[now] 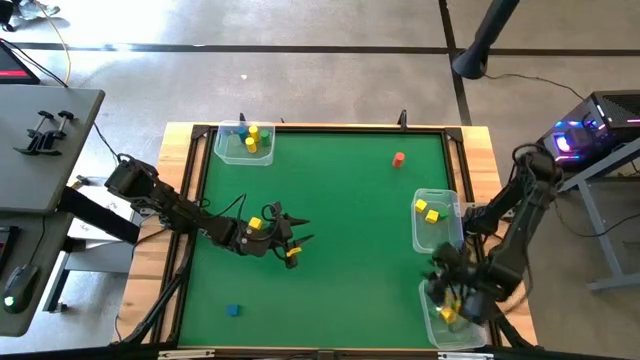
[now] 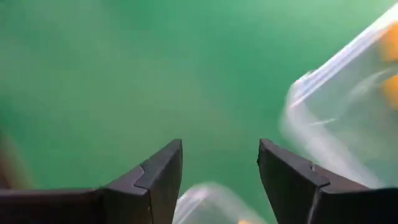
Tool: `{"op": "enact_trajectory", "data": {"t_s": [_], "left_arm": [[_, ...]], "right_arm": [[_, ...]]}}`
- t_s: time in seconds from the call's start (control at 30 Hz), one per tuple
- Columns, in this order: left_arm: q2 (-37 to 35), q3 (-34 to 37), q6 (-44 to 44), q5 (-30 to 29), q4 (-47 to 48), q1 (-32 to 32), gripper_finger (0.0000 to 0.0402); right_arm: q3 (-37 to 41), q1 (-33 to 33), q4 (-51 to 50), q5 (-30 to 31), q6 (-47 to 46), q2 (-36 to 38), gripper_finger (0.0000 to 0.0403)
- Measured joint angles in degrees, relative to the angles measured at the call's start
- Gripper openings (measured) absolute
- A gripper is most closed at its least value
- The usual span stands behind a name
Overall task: Sort blocks by size
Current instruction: Put the red cylindrical block into the top transparent bin
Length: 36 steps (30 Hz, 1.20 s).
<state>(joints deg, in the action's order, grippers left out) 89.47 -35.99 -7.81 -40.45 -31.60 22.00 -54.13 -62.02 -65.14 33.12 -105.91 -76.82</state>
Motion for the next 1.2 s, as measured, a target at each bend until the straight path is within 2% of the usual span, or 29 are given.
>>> {"op": "enact_trajectory", "data": {"t_s": [0.13,0.2,0.3,0.47,0.57,0.63,0.77,0.93,1.13,1.2], "left_arm": [[0.0,0.0,0.02,0.54,0.19,-0.3,0.0179],[0.0,0.0,0.02,2.78,0.2,-0.96,0.0179],[0.0,0.0,-0.04,6.33,0.18,-2.26,0.0179],[-0.02,0.0,-1.12,8.14,0.11,-3.81,0.0179],[0.0,0.0,-2.11,8.35,0.09,-4.26,0.0179],[-0.02,0.0,-2.49,8.39,0.09,-4.39,0.0179],[-0.01,0.0,-2.56,8.39,0.12,-4.39,0.0179],[0.0,0.0,-2.62,8.39,0.18,-4.37,0.0179],[0.0,0.0,-2.64,8.39,0.23,-4.37,0.0179],[-0.01,0.0,-2.66,8.39,0.25,-4.37,0.0179]], "right_arm": [[2.48,9.06,-2.19,-3.06,11.75,0.36,0.02],[3.63,14.22,-1.1,-0.83,20.1,0.39,0.0197],[4.28,22.76,5.38,2.27,35.49,0.39,0.019],[4.31,38.18,17.41,1.85,63.79,0.4,0.0177],[4.31,48.01,19.62,1.19,78.28,0.41,0.0173],[4.33,55.13,19.91,0.94,84.6,0.39,0.0172],[4.33,69.51,23.07,0.79,93.44,0.4,0.0172],[4.35,83.59,28.57,-0.95,97.68,0.39,0.0172],[4.35,95.06,30.05,-14.27,98.42,0.33,0.0208],[4.35,97.69,30.05,-16.27,97.35,0.3,0.0229]]}}
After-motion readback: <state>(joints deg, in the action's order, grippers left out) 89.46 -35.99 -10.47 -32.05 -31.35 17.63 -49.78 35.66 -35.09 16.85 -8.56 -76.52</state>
